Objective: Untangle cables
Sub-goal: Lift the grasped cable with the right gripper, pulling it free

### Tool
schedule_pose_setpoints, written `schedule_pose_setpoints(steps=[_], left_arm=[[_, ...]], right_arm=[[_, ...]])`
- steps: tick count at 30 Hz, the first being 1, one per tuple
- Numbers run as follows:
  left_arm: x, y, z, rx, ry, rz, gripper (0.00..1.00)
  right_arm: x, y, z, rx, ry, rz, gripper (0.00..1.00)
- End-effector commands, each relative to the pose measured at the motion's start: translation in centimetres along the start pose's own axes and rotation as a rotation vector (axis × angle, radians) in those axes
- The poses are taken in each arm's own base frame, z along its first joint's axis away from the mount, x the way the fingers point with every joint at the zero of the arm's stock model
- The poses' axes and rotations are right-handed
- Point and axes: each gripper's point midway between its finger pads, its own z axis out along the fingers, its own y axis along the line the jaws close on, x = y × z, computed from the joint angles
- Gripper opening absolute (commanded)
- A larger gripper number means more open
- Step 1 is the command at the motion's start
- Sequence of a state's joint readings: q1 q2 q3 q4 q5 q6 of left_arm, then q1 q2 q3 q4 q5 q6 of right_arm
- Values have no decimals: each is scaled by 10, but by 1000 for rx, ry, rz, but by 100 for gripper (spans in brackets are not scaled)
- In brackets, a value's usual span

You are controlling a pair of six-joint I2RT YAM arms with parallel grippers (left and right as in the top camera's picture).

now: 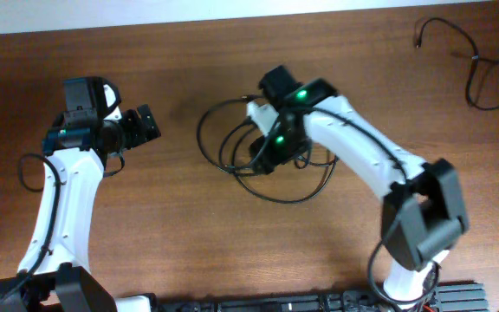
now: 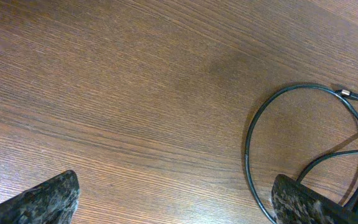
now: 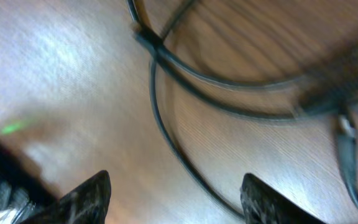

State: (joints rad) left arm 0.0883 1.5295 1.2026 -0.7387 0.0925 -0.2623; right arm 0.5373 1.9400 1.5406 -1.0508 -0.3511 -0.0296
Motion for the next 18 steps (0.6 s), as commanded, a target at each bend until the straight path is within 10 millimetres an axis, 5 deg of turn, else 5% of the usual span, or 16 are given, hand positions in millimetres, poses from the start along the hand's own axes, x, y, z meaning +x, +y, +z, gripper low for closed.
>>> schedule_pose_setpoints(steps=[1, 4, 6, 7, 8, 9, 11, 14, 16, 18], left_arm=[[-6, -1, -8, 2, -28, -14, 99], [-6, -1, -8, 3, -29, -14, 99], [-6, -1, -8, 2, -28, -14, 99], [-6, -1, -8, 2, -28, -14, 99], [-6, -1, -8, 2, -28, -14, 99], [-6, -1, -8, 2, -28, -14, 99], [-6, 0, -8, 2, -28, -14, 99], [-5, 0, -8, 1, -21, -15, 99], [-5, 0, -8, 1, -21, -15, 99], [-4, 0, -8, 1, -20, -15, 99]], right_arm=[[-3, 26, 54, -14, 56, 14, 66], [0, 32, 91, 15, 96, 49, 65], [10, 14, 114, 184, 125, 170, 56], [10, 11, 114, 216, 116, 209, 38], [10, 11, 114, 212, 117, 209, 6], [10, 13, 113, 206, 120, 206, 4], [1, 29, 99, 109, 111, 171, 4], [-51, 106, 8, -240, -108, -84, 4], [-84, 124, -30, -285, -282, -142, 4], [-110, 125, -34, -282, -383, -149, 4]])
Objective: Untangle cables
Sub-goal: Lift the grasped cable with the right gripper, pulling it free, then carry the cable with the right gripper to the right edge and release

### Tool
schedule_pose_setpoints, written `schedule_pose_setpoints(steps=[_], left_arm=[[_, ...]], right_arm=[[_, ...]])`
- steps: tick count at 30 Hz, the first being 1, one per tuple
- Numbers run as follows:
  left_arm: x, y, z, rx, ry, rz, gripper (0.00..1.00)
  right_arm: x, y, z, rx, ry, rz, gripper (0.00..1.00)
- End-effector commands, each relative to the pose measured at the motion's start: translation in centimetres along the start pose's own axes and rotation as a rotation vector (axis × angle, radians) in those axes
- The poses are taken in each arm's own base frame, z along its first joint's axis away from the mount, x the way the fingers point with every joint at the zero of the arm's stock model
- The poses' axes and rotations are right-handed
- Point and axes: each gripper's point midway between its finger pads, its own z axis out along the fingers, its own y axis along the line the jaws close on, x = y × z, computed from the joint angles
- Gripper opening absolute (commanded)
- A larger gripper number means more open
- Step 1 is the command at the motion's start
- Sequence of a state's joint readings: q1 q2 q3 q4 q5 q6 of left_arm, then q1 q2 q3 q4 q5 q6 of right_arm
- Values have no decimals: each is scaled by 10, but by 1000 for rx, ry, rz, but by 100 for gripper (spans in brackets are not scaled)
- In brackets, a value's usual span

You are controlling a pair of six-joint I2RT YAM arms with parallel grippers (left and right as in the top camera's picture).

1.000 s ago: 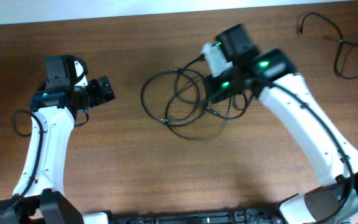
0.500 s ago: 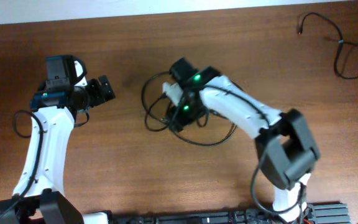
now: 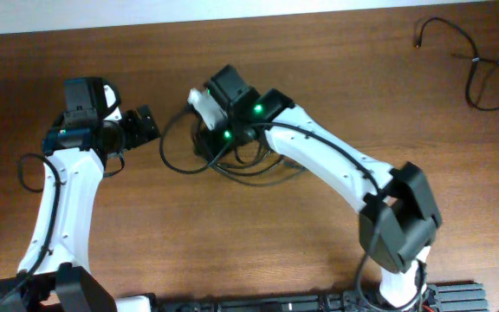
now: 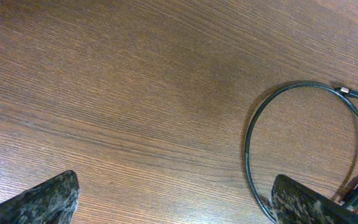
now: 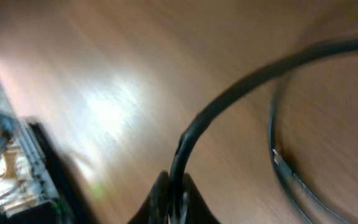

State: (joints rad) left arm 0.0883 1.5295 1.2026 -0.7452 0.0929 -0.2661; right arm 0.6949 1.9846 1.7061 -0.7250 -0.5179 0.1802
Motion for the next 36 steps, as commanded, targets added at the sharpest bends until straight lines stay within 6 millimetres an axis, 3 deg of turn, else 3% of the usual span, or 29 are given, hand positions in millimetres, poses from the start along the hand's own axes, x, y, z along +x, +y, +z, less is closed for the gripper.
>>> schedule_pose_setpoints(steps=[1, 2, 4, 5, 6, 7, 8, 11, 13, 16, 18, 19, 24, 30, 32, 35, 36], left_arm=[[-4, 0, -8, 0, -20, -11, 99], [-1, 1, -8, -4, -6, -12, 99], [3, 2, -8, -7, 7, -13, 99], [2, 2, -8, -7, 5, -13, 99], [2, 2, -8, -6, 5, -14, 99], [2, 2, -8, -6, 5, -14, 99], [2, 2, -8, -6, 5, -14, 99], [2, 2, -8, -6, 5, -13, 99], [2, 2, -8, -7, 5, -14, 99], [2, 2, -8, -7, 5, -14, 99], [2, 2, -8, -7, 5, -13, 99], [2, 2, -8, -7, 5, -13, 99], [2, 2, -8, -7, 5, -13, 99], [2, 2, -8, -7, 5, -13, 99], [2, 2, -8, -7, 5, -13, 99], [2, 2, -8, -7, 5, -13, 99], [2, 2, -8, -7, 5, -13, 99]], right_arm=[[-26, -2, -6, 16, -96, -37, 4], [-34, -26, -17, 130, -133, -22, 4], [-40, -85, -79, 452, -183, 39, 4], [-43, -106, -123, 589, -214, 53, 4], [-45, -130, -186, 762, -276, 104, 4], [-43, -143, -225, 852, -314, 144, 4], [-35, -157, -276, 947, -364, 204, 4], [-2, -171, -392, 1063, -498, 356, 4], [28, -163, -455, 1157, -555, 366, 4], [66, -157, -516, 1256, -655, 449, 4], [90, -160, -544, 1318, -687, 517, 4], [97, -163, -547, 1323, -681, 538, 4], [87, -148, -502, 1070, -605, 441, 4], [117, -130, -489, 1053, -507, 491, 4], [150, -132, -513, 1240, -496, 637, 4], [202, -123, -579, 1687, -534, 872, 4], [206, -122, -585, 1737, -526, 888, 4]])
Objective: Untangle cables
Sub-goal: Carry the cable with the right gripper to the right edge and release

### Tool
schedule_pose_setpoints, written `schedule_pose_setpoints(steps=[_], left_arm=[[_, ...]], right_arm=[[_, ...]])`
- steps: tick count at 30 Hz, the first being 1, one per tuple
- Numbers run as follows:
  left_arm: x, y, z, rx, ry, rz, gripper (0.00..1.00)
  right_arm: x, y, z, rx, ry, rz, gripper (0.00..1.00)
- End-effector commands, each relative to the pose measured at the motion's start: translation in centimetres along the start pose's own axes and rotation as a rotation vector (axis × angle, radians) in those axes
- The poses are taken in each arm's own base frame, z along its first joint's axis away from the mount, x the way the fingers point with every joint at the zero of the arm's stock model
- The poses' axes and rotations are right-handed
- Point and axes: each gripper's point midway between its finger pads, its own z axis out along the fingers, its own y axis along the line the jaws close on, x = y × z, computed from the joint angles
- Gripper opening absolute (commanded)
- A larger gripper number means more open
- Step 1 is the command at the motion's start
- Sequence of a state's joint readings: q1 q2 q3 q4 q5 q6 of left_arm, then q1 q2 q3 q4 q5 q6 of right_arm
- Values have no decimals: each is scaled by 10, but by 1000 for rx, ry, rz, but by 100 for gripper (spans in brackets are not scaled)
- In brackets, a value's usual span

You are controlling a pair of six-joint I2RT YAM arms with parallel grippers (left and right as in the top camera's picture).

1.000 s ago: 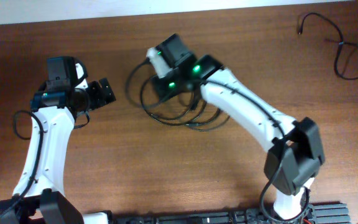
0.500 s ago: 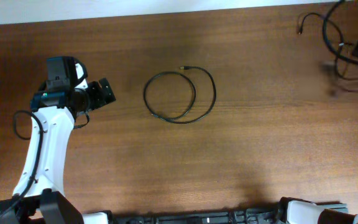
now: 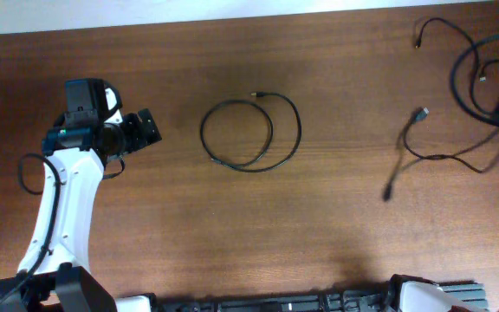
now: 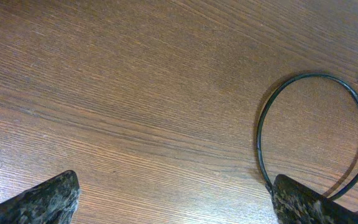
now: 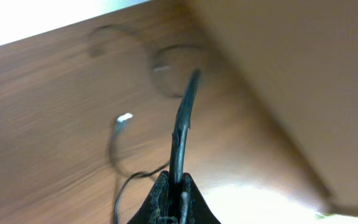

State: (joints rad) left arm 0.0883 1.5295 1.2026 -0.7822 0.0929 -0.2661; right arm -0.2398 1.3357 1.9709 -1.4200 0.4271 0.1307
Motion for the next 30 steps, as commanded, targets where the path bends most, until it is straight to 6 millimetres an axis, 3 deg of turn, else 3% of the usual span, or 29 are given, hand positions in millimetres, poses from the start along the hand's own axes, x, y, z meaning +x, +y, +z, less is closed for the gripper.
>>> schedule_pose_setpoints(steps=[1, 4, 11, 14, 17, 20, 23, 30], left_arm=[[-6, -1, -8, 3, -31, -10, 99], [-6, -1, -8, 3, -31, -10, 99], [-6, -1, -8, 3, -31, -10, 99], [-7, 0, -8, 3, -31, -10, 99], [-6, -1, -8, 3, -31, -10, 99], [-7, 0, -8, 2, -31, -10, 99], [-6, 0, -8, 3, -31, -10, 99], [-6, -1, -8, 3, -31, -10, 99]], right_arm=[[-10, -61, -15, 343, -79, 112, 4], [-13, -80, -20, 477, -90, 104, 4], [-19, -92, -25, 572, -116, 111, 4], [-20, -85, -9, 576, -81, 81, 4], [-18, -68, 23, 546, -16, 57, 4], [6, -79, 51, 510, 97, 113, 4], [17, -90, 61, 465, 149, 182, 4], [25, -84, 68, 371, 191, 222, 4]])
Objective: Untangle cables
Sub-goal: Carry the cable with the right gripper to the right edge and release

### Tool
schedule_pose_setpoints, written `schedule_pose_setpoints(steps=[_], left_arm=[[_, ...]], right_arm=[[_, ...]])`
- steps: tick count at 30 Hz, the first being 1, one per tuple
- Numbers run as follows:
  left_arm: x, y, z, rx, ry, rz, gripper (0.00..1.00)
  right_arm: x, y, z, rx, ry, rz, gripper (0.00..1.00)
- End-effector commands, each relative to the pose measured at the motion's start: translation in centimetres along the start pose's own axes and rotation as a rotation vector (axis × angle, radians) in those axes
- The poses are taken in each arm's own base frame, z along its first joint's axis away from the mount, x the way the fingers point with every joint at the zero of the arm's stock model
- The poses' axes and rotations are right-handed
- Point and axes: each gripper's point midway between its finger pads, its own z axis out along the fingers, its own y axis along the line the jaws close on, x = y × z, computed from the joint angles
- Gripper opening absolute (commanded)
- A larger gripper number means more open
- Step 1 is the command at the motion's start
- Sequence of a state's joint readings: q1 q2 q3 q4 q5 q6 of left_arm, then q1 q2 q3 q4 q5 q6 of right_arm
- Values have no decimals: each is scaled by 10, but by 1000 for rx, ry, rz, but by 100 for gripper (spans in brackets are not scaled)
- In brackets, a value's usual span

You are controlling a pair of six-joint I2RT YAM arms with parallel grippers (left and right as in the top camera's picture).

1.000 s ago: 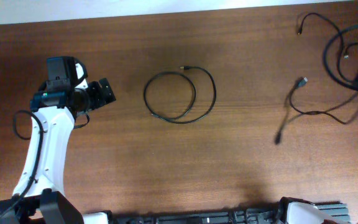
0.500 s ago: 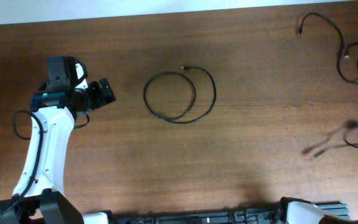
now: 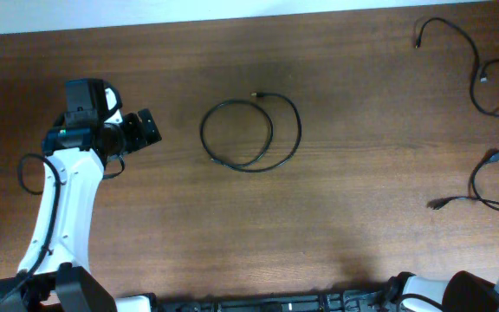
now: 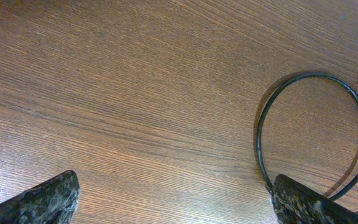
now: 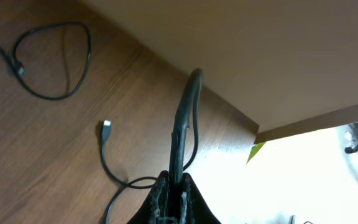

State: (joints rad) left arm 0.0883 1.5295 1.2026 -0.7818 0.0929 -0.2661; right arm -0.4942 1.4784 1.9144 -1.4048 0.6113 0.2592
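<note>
A single black cable coil [image 3: 249, 134] lies mid-table; its arc [image 4: 258, 140] shows in the left wrist view. My left gripper [image 4: 173, 202] is open just left of it, nothing between the fingers [image 4: 45, 198]. My right gripper [image 5: 176, 186] is shut on a second black cable [image 5: 188, 106], held above the table's right edge. That cable [image 3: 475, 186] trails across the table, one plug [image 5: 106, 127] lying free. In the overhead view the right gripper is out of view; only a bit of the arm shows.
A third thin cable [image 3: 476, 59] lies looped at the far right corner, also in the right wrist view [image 5: 48, 98]. The table edge [image 5: 229, 106] runs close behind the held cable. The left arm [image 3: 68, 199] stands along the left side.
The right arm has gone from the far right edge to the bottom right corner, out of the overhead view. The held cable now lies further right and nearer. Left gripper and coil unchanged.
The right gripper was open over a tangle of cables mid-table. Then it was shut on one cable there. Later it was at the far right with that cable drawn apart, one coil left in the middle. Now it holds the cable past the right edge.
</note>
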Motion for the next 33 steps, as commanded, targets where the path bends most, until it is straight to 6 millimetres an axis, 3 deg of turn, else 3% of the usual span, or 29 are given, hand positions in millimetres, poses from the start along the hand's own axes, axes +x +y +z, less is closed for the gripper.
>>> schedule_pose_setpoints(steps=[1, 10, 14, 17, 19, 23, 24, 27, 31, 33], left_arm=[[-6, 0, -8, 2, -30, -10, 99], [-6, 0, -8, 3, -30, -10, 99], [-6, 0, -8, 2, -30, -10, 99], [-6, 0, -8, 3, -30, -10, 99], [-6, 0, -8, 2, -30, -10, 99], [-6, 0, -8, 3, -30, -10, 99], [-6, 0, -8, 3, -30, -10, 99], [-6, 0, -8, 2, -30, -10, 99], [-6, 0, -8, 3, -30, -10, 99], [-6, 0, -8, 2, -30, -10, 99]], right_arm=[[2, -1, -1, -8, 6, 14, 4], [2, 5, 0, -40, 9, 52, 4], [-40, 12, -2, -56, -150, 37, 4], [-64, -11, -2, 71, -242, 61, 4], [-66, -12, 7, 80, -231, 70, 4], [-61, 1, 66, 125, -115, 32, 4], [-48, 16, 89, 85, -35, -10, 4], [-15, 50, 131, 2, 136, -94, 4], [30, 74, 185, 22, 316, -190, 4], [63, 91, 217, 24, 414, -244, 4]])
